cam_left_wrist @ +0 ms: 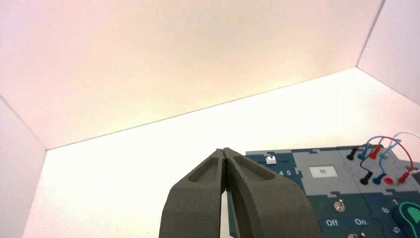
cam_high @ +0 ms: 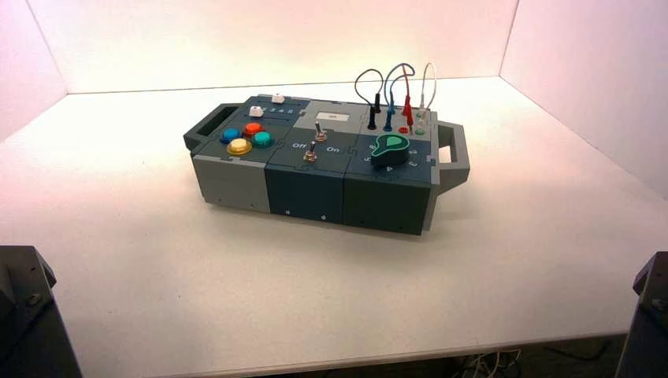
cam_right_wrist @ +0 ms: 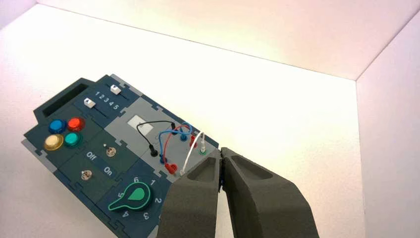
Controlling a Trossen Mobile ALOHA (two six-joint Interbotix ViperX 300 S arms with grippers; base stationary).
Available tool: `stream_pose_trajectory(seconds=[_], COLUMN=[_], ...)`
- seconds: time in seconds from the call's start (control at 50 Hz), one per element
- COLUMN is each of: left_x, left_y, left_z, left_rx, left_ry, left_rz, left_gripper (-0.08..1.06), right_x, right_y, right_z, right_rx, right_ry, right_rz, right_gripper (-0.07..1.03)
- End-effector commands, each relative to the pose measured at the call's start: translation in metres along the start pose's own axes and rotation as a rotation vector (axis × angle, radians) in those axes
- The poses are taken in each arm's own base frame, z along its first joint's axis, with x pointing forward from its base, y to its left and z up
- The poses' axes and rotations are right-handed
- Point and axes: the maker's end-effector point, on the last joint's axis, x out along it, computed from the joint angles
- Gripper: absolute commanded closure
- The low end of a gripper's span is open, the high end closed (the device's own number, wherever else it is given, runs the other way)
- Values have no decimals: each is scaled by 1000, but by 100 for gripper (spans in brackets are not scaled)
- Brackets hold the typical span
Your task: Move the box closer.
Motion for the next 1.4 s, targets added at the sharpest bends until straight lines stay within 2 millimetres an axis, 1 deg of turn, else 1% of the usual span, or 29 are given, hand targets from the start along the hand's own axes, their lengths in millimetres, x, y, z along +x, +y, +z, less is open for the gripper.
stream_pose_trajectory(seconds=[0.02,0.22,0.52,0.66,0.8,0.92,0.98,1.1,1.14,1.16,1.24,1.32,1.34,1.38,1.4], left_x=[0,5,12,14,26,47,62,88,97,107,125,152,169,181,185], left_y=[4,4,4,4,5,7,8,9,10,10,10,10,10,10,9], left_z=[8,10,0,2,5,9,11,18,18,18,15,11,8,3,3], left_rx=[-8,-9,-10,-13,-14,-13,-14,-11,-11,-15,-12,-15,-16,-16,-15], left_ry=[-21,-10,33,38,68,108,139,180,197,210,246,290,314,337,340], left_rz=[14,14,12,11,8,8,4,-1,-2,-3,-8,-12,-15,-19,-20], left_gripper=[101,101,101,101,101,101,101,101,101,101,101,101,101,101,101], right_x=[0,8,8,9,10,17,22,41,45,51,67,83,98,104,109], right_y=[0,2,2,3,3,5,6,9,9,10,12,13,14,15,15], right_z=[10,3,2,-1,2,9,12,19,20,20,24,29,30,29,30], right_rx=[2,8,16,19,22,37,47,69,70,76,85,96,102,102,103], right_ry=[-26,8,10,17,14,25,36,75,85,99,126,150,176,188,196], right_rz=[3,7,11,12,15,22,26,38,39,43,46,51,53,52,53], right_gripper=[98,98,98,98,98,98,98,99,98,98,98,98,98,98,98])
